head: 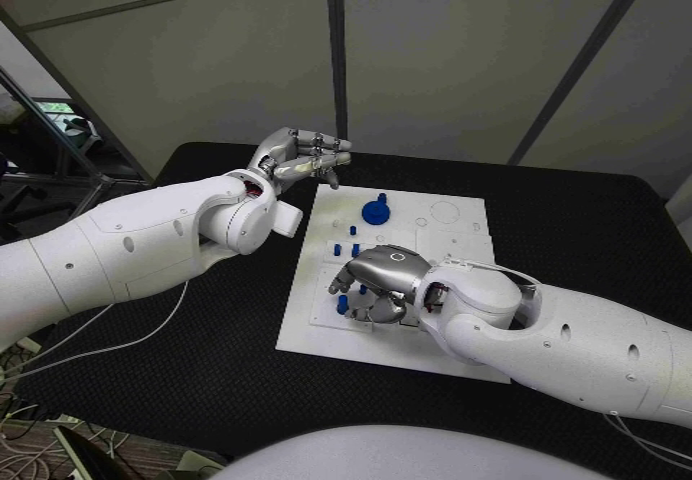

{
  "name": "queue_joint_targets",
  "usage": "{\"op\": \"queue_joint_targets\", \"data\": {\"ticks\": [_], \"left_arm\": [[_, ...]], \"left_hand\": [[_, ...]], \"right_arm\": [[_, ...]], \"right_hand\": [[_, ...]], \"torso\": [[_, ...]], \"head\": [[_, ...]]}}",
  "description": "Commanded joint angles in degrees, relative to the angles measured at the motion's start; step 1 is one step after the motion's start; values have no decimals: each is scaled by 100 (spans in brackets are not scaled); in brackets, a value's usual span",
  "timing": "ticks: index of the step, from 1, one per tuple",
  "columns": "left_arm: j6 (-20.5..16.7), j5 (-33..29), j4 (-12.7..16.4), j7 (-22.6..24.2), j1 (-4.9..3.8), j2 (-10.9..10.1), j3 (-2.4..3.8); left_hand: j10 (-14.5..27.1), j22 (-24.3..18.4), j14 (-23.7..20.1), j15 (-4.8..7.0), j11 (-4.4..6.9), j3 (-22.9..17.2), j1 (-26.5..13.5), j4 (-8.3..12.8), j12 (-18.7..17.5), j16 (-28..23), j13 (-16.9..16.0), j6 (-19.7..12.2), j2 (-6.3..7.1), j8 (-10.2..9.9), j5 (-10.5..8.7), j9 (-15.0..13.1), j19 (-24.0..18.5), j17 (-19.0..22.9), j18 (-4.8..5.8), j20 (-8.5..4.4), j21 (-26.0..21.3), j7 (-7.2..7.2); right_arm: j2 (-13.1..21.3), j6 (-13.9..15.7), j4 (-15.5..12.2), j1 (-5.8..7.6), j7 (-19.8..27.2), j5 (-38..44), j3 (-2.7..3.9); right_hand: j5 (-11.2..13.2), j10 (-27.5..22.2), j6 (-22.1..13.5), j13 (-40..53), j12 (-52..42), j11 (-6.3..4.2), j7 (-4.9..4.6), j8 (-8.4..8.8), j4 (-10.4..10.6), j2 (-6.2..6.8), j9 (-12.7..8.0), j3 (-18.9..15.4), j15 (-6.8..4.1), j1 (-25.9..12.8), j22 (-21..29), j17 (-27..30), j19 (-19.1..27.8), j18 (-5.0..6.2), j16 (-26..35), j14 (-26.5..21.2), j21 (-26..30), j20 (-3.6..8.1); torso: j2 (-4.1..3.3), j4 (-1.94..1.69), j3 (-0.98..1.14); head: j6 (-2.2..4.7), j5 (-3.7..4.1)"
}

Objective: Assemble the parts on the task board

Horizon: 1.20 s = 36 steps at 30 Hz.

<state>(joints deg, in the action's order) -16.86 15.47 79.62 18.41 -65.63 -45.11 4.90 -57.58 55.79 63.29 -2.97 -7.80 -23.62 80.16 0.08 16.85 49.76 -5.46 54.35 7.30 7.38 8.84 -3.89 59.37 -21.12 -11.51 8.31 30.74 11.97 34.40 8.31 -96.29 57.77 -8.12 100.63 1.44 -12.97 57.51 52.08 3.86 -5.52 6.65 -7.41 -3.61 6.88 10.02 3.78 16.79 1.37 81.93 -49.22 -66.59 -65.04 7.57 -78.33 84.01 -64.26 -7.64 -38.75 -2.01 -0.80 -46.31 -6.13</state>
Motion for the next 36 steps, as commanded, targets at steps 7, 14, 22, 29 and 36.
{"op": "queue_joint_targets", "data": {"ticks": [7, 14, 22, 29, 36], "left_arm": [[100, -16, 16, -30, -9, -25, 4], [96, -16, 21, -36, -9, -73, 1], [82, -16, 37, -29, -7, -144, -4], [80, -16, 70, -28, 3, -202, -21], [89, -16, 120, -23, 14, -206, -25]], "left_hand": [[48, -8, -17, 1, -9, 36, -11, -2, 19, -34, 3, -11, -33, 24, -21, 0, -2, 8, 104, 10, -26, 13], [48, -8, -17, 1, -9, 36, -11, -2, 19, -34, 3, -11, -33, 24, -21, 0, -2, 8, 104, 10, -26, 13], [48, -8, -17, 1, -9, 36, -11, -2, 19, -34, 3, -11, -33, 24, -21, 0, -2, 8, 104, 10, -26, 13], [54, -11, -20, -2, -11, 46, -18, -6, 26, -36, 3, -14, -30, 26, -23, 1, -3, 12, 105, 12, -30, 14], [54, -11, -20, -2, -11, 46, -18, -6, 26, -36, 3, -14, -30, 26, -23, 1, -3, 12, 105, 12, -30, 14]], "right_arm": [[415, 1608, -291, -20, 266, -137, 2], [1434, 2054, -816, -25, 209, -1347, 3], [2656, 1500, -1179, -23, -403, -2460, 3], [2996, 1460, -1307, -67, -751, -2137, -1], [3079, 1292, -1387, -194, -1350, -1565, -3]], "right_hand": [[-38, -230, -132, 31, -278, 20, -60, -15, -70, -153, 17, -181, 51, 42, 534, 518, 361, 172, 316, -33, 409, -23], [74, 771, 365, 215, -970, -146, -219, -205, 61, -234, 93, -191, -69, -67, 332, 575, 150, 137, 363, 23, 277, 55], [-1035, 1795, 648, 3645, -4674, -504, 140, -601, 872, -89, 184, -1229, -323, -973, -384, -523, -504, 8, -284, 317, -209, 408], [-1038, 1894, 549, 5928, -6624, -474, 83, -1008, 957, -275, 289, -1715, -350, -886, -660, -870, -645, -73, -488, 358, -386, 357], [-993, 1891, 467, 6173, -6799, -485, 100, -1280, 976, -308, 388, -2049, -357, -948, -929, -1293, -797, -121, -702, 425, -568, 354]], "torso": [[3, 15, -1], [28, 50, -5], [51, 138, -13], [64, 229, 10], [83, 265, -4]], "head": [[42, 92], [107, 290], [180, 629], [186, 821], [157, 863]]}}
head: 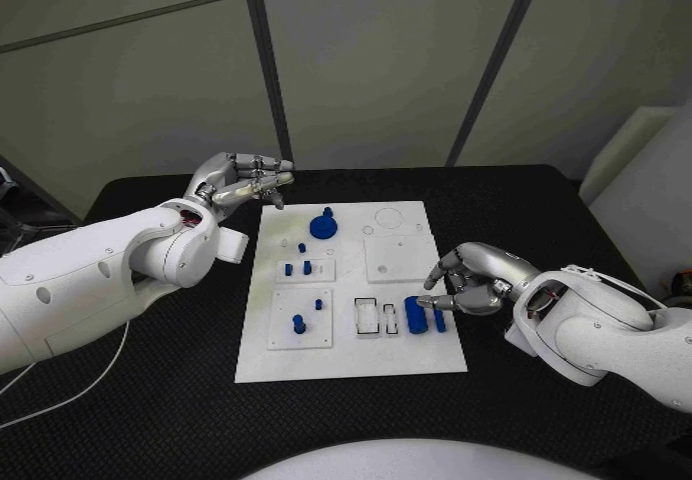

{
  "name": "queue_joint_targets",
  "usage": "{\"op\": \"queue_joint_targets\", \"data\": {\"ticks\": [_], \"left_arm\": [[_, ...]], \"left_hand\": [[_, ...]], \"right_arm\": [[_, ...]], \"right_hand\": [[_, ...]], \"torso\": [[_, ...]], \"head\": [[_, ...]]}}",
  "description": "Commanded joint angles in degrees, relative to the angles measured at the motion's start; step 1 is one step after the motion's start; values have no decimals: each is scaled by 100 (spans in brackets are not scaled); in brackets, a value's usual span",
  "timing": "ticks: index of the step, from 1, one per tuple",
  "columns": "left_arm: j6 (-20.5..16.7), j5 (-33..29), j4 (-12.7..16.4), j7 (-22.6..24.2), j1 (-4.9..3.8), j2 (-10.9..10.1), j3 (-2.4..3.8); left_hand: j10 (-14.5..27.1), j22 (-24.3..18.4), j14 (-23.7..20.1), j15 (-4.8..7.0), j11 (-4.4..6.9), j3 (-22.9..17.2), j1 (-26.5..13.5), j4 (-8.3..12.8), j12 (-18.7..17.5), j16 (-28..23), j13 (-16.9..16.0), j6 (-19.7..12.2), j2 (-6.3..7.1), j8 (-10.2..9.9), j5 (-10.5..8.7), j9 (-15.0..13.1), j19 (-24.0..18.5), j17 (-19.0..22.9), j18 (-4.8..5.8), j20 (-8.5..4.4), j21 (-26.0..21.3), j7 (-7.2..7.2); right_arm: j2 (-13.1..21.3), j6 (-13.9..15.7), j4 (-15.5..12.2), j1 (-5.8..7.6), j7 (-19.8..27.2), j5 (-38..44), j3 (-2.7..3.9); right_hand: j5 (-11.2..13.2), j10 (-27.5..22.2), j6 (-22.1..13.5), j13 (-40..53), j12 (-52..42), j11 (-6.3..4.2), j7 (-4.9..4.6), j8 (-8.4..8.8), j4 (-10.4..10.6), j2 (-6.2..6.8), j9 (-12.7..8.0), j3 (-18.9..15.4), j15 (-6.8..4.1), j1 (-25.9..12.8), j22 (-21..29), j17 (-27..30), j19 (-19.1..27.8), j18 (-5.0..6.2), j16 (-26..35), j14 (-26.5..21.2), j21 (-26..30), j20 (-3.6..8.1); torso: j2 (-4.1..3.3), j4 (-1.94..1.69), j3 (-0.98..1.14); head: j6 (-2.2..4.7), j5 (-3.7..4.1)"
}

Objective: Assemble the parts on the task board

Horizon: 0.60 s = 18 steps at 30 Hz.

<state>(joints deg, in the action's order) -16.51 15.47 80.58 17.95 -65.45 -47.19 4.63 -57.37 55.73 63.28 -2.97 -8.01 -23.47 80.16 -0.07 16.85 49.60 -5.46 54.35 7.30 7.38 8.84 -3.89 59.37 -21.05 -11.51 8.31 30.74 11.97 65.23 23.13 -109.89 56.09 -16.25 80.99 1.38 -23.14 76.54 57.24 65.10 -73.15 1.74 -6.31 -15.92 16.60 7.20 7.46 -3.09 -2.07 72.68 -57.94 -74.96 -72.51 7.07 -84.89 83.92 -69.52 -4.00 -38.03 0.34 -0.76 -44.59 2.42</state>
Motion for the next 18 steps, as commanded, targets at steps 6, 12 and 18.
{"op": "queue_joint_targets", "data": {"ticks": [6, 12, 18], "left_arm": [[68, -16, 31, 4, -1, -12, 2], [66, -16, 36, 0, -1, -40, 1], [62, -16, 41, 1, -1, -47, 1]], "left_hand": [[33, -5, -20, -2, 10, 31, -18, 9, 26, -20, 4, -14, -30, 26, -23, 1, -3, 5, 105, 12, -29, 14], [33, -5, -20, -2, 10, 31, -18, 9, 26, -20, 4, -14, -30, 26, -23, 1, -3, 5, 105, 12, -29, 14], [38, -11, -22, -5, 9, 43, -29, 2, 34, -21, 3, -16, -30, 29, -24, 0, -4, 10, 106, 14, -34, 14]], "right_arm": [[-112, -458, -24, -234, -847, 633, 3], [-187, -545, 2, -341, -1003, 875, 3], [-313, -530, 38, -368, -1032, 960, 3]], "right_hand": [[49, -7, -147, 116, -68, 8, -11, -178, 13, -90, 74, -249, -11, -154, -173, -622, -113, -93, -129, 457, -122, -12], [46, -17, -186, 117, -58, 13, -13, -223, 17, -107, 93, -311, -7, -185, -208, -671, -131, -99, -153, 463, -146, -15], [36, -20, -194, 118, -54, 13, -13, -244, 17, -118, 101, -330, -6, -195, -213, -675, -132, -99, -156, 463, -149, -16]], "torso": [[14, 21, -11], [10, 34, -21], [2, 32, -19]], "head": [[-33, -92], [-54, -103], [-68, -117]]}}
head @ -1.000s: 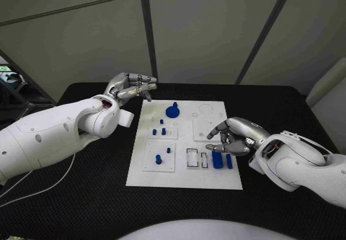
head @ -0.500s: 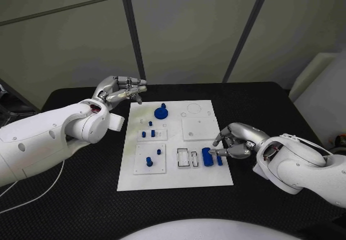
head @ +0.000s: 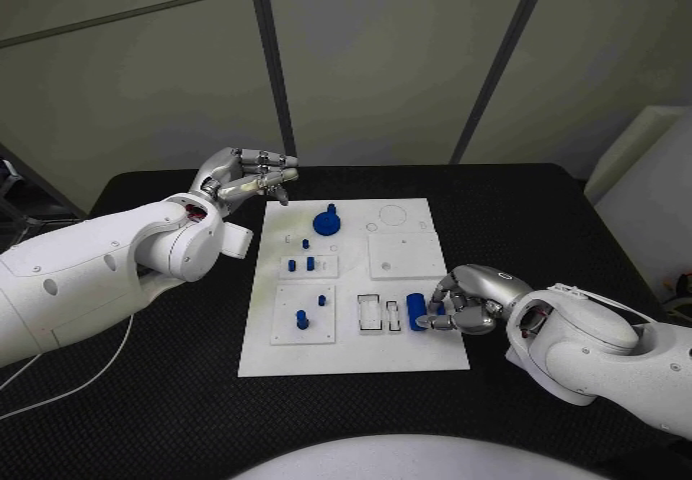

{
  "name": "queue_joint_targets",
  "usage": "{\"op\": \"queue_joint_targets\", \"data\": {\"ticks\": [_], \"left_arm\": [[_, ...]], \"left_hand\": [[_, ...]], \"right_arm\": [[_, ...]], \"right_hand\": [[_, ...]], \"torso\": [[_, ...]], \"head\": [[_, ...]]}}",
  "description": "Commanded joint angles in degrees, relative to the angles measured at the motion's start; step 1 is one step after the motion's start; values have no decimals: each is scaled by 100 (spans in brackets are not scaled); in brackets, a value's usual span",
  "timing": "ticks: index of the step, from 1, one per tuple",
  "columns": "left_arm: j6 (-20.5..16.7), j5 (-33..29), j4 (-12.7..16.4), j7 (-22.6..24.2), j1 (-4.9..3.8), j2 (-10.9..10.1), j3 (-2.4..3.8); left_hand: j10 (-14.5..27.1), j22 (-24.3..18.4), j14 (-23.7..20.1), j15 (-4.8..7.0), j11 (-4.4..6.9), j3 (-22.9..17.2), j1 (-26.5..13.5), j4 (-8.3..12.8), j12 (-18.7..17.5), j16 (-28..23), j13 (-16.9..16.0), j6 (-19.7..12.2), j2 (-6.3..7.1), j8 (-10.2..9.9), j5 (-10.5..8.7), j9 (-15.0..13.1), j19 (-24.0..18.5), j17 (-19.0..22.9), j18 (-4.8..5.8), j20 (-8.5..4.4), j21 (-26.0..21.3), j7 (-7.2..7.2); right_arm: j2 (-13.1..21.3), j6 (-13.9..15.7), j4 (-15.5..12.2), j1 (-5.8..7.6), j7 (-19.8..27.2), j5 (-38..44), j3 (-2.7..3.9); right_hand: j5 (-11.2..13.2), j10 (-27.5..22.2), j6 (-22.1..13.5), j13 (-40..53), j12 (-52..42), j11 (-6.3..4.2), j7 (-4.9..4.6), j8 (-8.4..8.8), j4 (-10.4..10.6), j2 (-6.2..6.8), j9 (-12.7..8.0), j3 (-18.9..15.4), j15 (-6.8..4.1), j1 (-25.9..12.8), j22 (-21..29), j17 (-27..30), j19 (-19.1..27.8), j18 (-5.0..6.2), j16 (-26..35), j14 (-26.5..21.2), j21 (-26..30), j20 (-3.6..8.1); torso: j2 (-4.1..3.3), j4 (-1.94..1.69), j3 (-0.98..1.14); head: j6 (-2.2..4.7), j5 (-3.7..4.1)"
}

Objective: Assemble the parts on the task board

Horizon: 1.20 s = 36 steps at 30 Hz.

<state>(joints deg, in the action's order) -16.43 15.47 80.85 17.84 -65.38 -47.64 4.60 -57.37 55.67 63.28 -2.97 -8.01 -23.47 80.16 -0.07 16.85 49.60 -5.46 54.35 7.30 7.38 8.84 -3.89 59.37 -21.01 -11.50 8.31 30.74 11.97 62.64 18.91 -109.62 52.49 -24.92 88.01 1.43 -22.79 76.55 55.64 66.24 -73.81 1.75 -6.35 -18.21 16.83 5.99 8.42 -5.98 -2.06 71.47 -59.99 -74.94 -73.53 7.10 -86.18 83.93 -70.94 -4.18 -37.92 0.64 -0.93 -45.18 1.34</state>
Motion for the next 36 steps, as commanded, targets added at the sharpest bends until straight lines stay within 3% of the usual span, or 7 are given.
{"op": "queue_joint_targets", "data": {"ticks": [1, 9, 14, 21, 29, 36], "left_arm": [[53, -16, 15, 12, -8, -2, 4], [56, -16, 7, 11, -8, 0, 4], [57, -16, -9, 10, -8, 1, 4], [64, -16, -7, 4, -8, 5, 4], [63, -16, -3, -4, -8, -2, 4], [73, -16, -2, -18, -8, 0, 4]], "left_hand": [[38, -5, -22, -4, 9, 43, -29, 2, 34, -21, 3, -16, -30, 29, -24, 0, -4, 5, 105, 14, -34, 14], [40, -7, -22, -5, 9, 46, -31, 0, 37, -21, 3, -17, -32, 30, -23, 0, -4, 6, 105, 15, -36, 14], [40, -7, -22, -5, 9, 46, -31, 0, 37, -21, 3, -17, -32, 30, -23, 0, -4, 6, 105, 15, -36, 14], [43, -10, -22, -6, 8, 49, -38, -7, 42, -21, 3, -17, -38, 32, -23, 0, -5, 9, 106, 16, -38, 15], [43, -10, -22, -6, 8, 49, -38, -7, 42, -21, 3, -17, -38, 32, -23, 0, -5, 9, 106, 16, -38, 15], [43, -10, -22, -6, 8, 49, -38, -7, 42, -21, 3, -17, -38, 32, -23, 0, -5, 9, 106, 16, -38, 15]], "right_arm": [[-74, -99, 16, -9, -164, 270, -2], [-215, -34, 109, -17, -213, 315, -2], [-322, -105, 208, -18, -315, 205, -1], [-521, -174, 323, -19, -389, 119, -1], [-639, -206, 395, -20, -489, 150, 0], [-649, -140, 401, -22, -507, 74, 0]], "right_hand": [[1, -21, -34, 5, 11, 12, -9, -16, -6, 3, 5, -42, -7, -73, -8, -677, -30, -102, -27, 463, -8, 3], [-28, -6, -54, 46, -4, 9, -4, -97, 0, -67, 39, -98, -7, -127, -27, -704, -36, -104, -40, 464, -20, 1], [-61, -28, -111, 39, 30, 8, 2, -229, 3, -143, 95, -260, -7, -426, -25, -709, -24, -102, -44, 461, -16, 0], [-94, -18, -112, 63, 26, 0, 13, -301, -3, -196, 128, -289, -11, -485, -27, -715, -20, -101, -46, 460, -16, 1], [-179, 18, -128, 137, 16, -34, 48, -478, -78, -293, 221, -236, -39, -9, -67, -763, -34, -105, -66, 467, -40, 23], [-571, 72, -19, 194, 15, -87, 104, -622, -137, -383, 323, -180, -80, 361, -108, -819, -55, -111, -89, 477, -65, 56]], "torso": [[-7, 0, -3], [-13, -3, -9], [-13, 6, -9], [-8, -16, -16], [-5, 5, -18], [1, 9, -14]], "head": [[-17, -14], [-46, -23], [-72, -27], [-88, -22], [-102, -43], [-100, -38]]}}
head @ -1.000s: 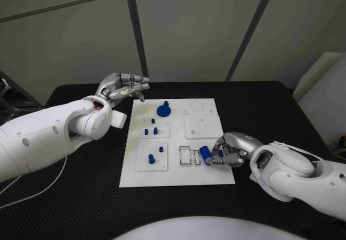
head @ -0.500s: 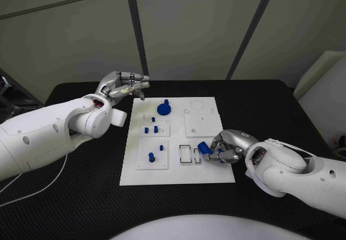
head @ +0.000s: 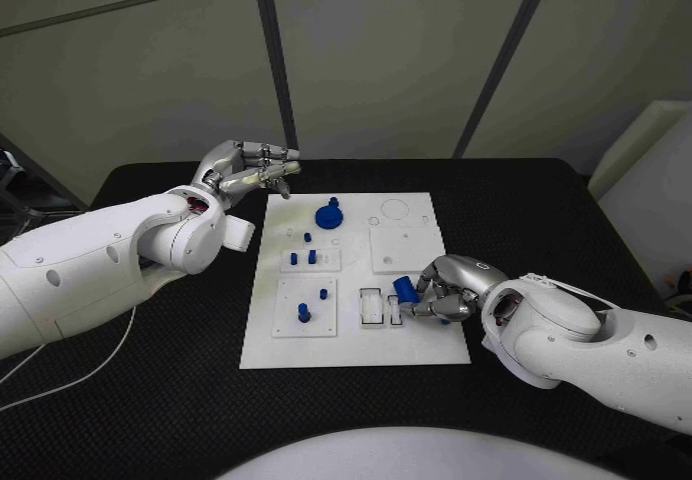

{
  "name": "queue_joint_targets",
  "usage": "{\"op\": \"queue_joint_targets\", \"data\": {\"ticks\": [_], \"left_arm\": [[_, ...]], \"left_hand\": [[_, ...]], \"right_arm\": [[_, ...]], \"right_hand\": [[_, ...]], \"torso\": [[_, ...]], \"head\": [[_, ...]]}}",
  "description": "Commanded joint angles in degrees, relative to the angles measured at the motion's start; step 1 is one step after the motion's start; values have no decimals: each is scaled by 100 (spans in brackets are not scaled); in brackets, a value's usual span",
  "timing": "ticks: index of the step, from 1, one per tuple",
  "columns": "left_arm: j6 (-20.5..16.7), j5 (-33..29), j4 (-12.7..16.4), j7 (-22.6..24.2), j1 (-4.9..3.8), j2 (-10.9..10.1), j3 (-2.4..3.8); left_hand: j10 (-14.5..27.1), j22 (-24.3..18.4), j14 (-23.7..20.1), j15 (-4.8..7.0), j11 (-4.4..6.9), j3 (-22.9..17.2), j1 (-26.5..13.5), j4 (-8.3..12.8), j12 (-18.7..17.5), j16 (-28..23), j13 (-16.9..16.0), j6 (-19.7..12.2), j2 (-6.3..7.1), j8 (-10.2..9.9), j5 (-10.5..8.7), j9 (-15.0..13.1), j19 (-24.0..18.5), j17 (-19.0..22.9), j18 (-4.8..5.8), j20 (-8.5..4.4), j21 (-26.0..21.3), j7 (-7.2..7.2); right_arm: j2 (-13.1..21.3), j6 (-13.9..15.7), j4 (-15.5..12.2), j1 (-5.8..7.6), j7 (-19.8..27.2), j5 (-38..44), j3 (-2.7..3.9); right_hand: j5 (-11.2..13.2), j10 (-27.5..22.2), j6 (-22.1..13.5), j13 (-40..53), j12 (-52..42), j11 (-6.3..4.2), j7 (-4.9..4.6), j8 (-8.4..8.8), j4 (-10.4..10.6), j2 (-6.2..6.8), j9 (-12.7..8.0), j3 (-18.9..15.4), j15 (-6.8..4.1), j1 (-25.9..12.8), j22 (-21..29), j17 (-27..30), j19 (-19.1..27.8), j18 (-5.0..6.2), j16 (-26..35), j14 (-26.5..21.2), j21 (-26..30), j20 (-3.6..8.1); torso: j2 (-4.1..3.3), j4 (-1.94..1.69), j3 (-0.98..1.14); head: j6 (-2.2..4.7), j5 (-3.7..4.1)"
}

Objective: Assemble the parts on the task board

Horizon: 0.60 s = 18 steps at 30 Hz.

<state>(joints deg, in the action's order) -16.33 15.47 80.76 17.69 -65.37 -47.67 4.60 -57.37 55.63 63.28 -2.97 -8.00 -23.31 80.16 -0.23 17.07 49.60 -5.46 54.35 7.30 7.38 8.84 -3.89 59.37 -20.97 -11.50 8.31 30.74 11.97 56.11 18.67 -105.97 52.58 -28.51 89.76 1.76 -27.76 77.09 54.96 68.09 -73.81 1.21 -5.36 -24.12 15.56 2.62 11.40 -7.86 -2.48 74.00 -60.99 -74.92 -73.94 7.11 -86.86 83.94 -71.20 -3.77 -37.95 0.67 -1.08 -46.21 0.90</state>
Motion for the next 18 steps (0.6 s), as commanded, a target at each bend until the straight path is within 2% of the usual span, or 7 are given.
{"op": "queue_joint_targets", "data": {"ticks": [1, 6, 13, 18], "left_arm": [[65, -16, 8, -4, -9, 2, 5], [71, -16, 11, -18, -9, -2, 5], [72, -16, 5, -25, -9, -1, 5], [70, -16, 2, -25, -9, 4, 5]], "left_hand": [[43, -6, -22, -6, 7, 34, -38, 8, 20, -21, 3, -17, -38, 32, -23, 0, -5, 5, 106, 17, -39, 15], [46, -8, -22, -6, 7, 36, -39, 7, 22, -21, 4, -19, -40, 33, -22, 0, -5, 7, 106, 17, -40, 15], [48, -9, -23, -6, 7, 37, -40, 6, 24, -21, 4, -19, -41, 33, -22, 0, -5, 7, 106, 17, -41, 15], [48, -9, -23, -6, 7, 37, -40, 6, 24, -21, 4, -19, -41, 33, -22, 0, -5, 7, 106, 17, -41, 15]], "right_arm": [[7, -93, 32, -31, -144, -159, -33], [51, 109, -15, -31, -99, -637, -33], [183, 411, -168, -29, 159, -1501, -31], [265, 612, -285, -27, 383, -1900, -29]], "right_hand": [[-130, 27, 61, 15, 16, -42, 14, -43, 0, -55, 40, 7, -46, 128, -19, -835, -20, -114, -27, 477, -45, 21], [-418, 104, 118, 100, -18, -82, 58, -85, 51, -102, 107, 4, -80, 213, -90, -930, -63, -128, -68, 496, -93, 53], [-649, 147, 153, 148, -27, -103, 79, -98, 92, -86, 165, -40, -99, 206, -122, -982, -81, -135, -90, 505, -114, 74], [-696, 177, 180, 191, -52, -110, 88, -107, 98, -71, 189, -69, -104, 173, -134, -997, -87, -137, -97, 508, -122, 79]], "torso": [[4, 3, 2], [5, -6, 4], [3, 0, 0], [-1, 1, 0]], "head": [[6, 7], [15, 15], [21, 8], [41, 10]]}}
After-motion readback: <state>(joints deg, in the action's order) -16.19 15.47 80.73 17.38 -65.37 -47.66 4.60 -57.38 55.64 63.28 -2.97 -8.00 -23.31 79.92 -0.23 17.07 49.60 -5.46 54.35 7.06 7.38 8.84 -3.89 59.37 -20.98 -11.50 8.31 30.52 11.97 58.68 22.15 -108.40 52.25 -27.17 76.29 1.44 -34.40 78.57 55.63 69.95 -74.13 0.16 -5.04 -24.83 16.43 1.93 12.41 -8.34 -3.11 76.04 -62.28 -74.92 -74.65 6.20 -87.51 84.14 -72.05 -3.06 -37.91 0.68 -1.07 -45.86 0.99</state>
